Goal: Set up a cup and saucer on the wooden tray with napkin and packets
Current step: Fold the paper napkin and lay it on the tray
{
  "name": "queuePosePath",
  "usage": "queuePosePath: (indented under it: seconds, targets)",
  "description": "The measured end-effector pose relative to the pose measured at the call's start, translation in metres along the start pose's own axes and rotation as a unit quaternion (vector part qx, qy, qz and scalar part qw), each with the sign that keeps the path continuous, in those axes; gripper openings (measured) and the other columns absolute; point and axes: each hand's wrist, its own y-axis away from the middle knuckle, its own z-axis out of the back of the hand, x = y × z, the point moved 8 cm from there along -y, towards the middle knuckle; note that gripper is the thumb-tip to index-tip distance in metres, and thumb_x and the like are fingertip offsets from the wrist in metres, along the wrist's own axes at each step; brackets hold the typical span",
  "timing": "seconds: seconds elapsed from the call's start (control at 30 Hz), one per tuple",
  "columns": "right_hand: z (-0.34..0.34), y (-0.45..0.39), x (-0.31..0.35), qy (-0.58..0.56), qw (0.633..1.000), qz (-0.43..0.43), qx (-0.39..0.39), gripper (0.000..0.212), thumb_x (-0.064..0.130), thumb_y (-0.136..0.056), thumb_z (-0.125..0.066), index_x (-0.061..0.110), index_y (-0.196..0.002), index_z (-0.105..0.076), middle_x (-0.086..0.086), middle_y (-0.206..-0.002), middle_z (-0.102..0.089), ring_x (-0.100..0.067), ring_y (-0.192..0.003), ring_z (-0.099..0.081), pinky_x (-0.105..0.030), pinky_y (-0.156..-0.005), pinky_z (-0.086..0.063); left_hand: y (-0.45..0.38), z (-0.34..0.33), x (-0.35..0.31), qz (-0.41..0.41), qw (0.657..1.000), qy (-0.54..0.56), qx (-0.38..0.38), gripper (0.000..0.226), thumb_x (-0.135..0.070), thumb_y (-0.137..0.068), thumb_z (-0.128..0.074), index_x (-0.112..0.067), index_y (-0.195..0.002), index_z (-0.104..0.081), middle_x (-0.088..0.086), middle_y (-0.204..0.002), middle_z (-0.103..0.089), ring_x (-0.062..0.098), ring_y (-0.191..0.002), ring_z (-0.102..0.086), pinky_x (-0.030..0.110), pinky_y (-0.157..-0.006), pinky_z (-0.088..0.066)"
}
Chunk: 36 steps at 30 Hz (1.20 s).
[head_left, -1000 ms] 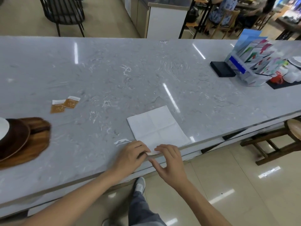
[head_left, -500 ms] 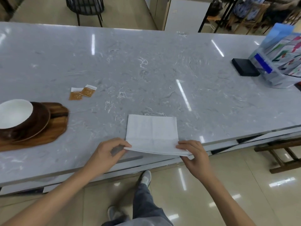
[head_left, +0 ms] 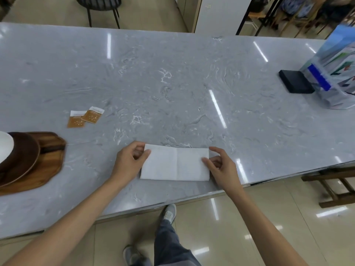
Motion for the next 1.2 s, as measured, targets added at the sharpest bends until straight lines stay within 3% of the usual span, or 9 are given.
queuePosePath:
  seconds: [0.3, 0.37, 0.47, 0.57, 0.7, 0.8, 0.9, 1.07, 1.2]
  targets:
    - [-0.001, -0.015, -0.013, 0.043, 0.998, -0.033, -0.034, 0.041, 0.049, -0.084, -0.076, 0.033, -0.120, -0.062, 0.017, -0.080, -0.073, 0.002, -0.075, -0.068, -0.005, -0.067, -0.049, 0.000, -0.001, 0.002, 0.018, 0.994, -0.102, -0.046, 0.019, -0.017, -0.084, -0.077, -0.022, -0.098, -0.065, -0.004, -0.075, -0.067, 0.012, -0.065, -0.064, 0.035, -0.069, -0.059]
    - [-0.002, -0.013, -0.010, 0.080, 0.996, -0.037, -0.030, 0.044, 0.045, -0.086, -0.076, 0.028, -0.124, -0.060, 0.010, -0.075, -0.070, 0.000, -0.074, -0.067, -0.007, -0.064, -0.049, 0.003, -0.003, -0.008, -0.001, 0.988, -0.149, -0.049, 0.027, -0.016, -0.084, -0.076, -0.016, -0.108, -0.065, 0.002, -0.087, -0.065, 0.017, -0.071, -0.062, 0.039, -0.073, -0.058]
    - [-0.007, -0.007, 0.010, 0.221, 0.974, 0.013, -0.046, 0.047, 0.044, -0.093, -0.069, 0.024, -0.133, -0.054, 0.008, -0.100, -0.062, -0.006, -0.082, -0.063, -0.020, -0.064, -0.050, 0.010, -0.008, -0.030, -0.060, 0.963, -0.256, -0.065, 0.039, -0.019, -0.086, -0.072, -0.013, -0.123, -0.061, 0.008, -0.115, -0.056, 0.026, -0.101, -0.058, 0.041, -0.080, -0.055]
    - [-0.033, 0.002, 0.047, 0.288, 0.944, 0.145, -0.076, 0.043, 0.035, -0.098, -0.061, 0.018, -0.137, -0.054, -0.004, -0.128, -0.058, -0.025, -0.115, -0.058, -0.038, -0.084, -0.054, 0.017, -0.032, -0.057, -0.169, 0.944, -0.283, -0.031, 0.035, -0.024, -0.092, -0.059, -0.011, -0.124, -0.064, 0.009, -0.127, -0.056, 0.030, -0.117, -0.052, 0.042, -0.093, -0.052]
    - [-0.090, 0.005, 0.055, 0.348, 0.920, 0.179, 0.015, 0.057, 0.043, -0.106, -0.039, 0.013, -0.155, -0.040, -0.008, -0.163, -0.038, -0.025, -0.152, -0.031, -0.041, -0.121, -0.031, 0.014, -0.078, -0.055, -0.216, 0.911, -0.341, 0.081, 0.051, -0.032, -0.101, -0.043, -0.008, -0.146, -0.050, 0.009, -0.155, -0.045, 0.029, -0.149, -0.033, 0.045, -0.119, -0.034]
    - [-0.099, 0.003, 0.038, 0.382, 0.912, 0.146, 0.029, 0.064, 0.049, -0.107, -0.027, 0.016, -0.161, -0.025, -0.001, -0.169, -0.022, -0.017, -0.158, -0.014, -0.040, -0.128, -0.017, 0.009, -0.090, -0.029, -0.196, 0.866, -0.441, 0.127, 0.063, -0.042, -0.104, -0.023, -0.011, -0.160, -0.021, 0.005, -0.169, -0.019, 0.024, -0.157, -0.009, 0.046, -0.126, -0.018]
    - [-0.097, 0.002, 0.029, 0.392, 0.907, 0.152, 0.032, 0.066, 0.050, -0.106, -0.027, 0.017, -0.163, -0.018, 0.000, -0.170, -0.019, -0.014, -0.158, -0.009, -0.036, -0.129, -0.007, 0.010, -0.082, -0.012, -0.193, 0.856, -0.462, 0.130, 0.067, -0.049, -0.104, -0.022, -0.015, -0.161, -0.012, 0.003, -0.170, -0.012, 0.022, -0.157, -0.006, 0.046, -0.126, -0.016]
    - [-0.067, 0.006, 0.018, 0.393, 0.911, 0.123, 0.025, 0.070, 0.052, -0.105, -0.033, 0.018, -0.163, -0.014, -0.001, -0.172, -0.014, -0.019, -0.159, -0.006, -0.044, -0.128, -0.014, 0.013, -0.069, -0.004, -0.189, 0.854, -0.465, 0.139, 0.070, -0.051, -0.104, -0.023, -0.014, -0.161, -0.007, 0.002, -0.170, -0.006, 0.021, -0.158, -0.003, 0.045, -0.126, -0.017]
    - [-0.023, 0.024, 0.011, 0.336, 0.939, 0.062, -0.043, 0.062, 0.045, -0.102, -0.053, 0.009, -0.151, -0.040, -0.018, -0.148, -0.046, -0.034, -0.133, -0.047, -0.047, -0.107, -0.045, 0.015, -0.066, -0.012, -0.189, 0.863, -0.446, 0.141, 0.069, -0.049, -0.104, -0.027, -0.014, -0.161, -0.012, 0.005, -0.170, -0.012, 0.024, -0.157, -0.009, 0.046, -0.126, -0.017]
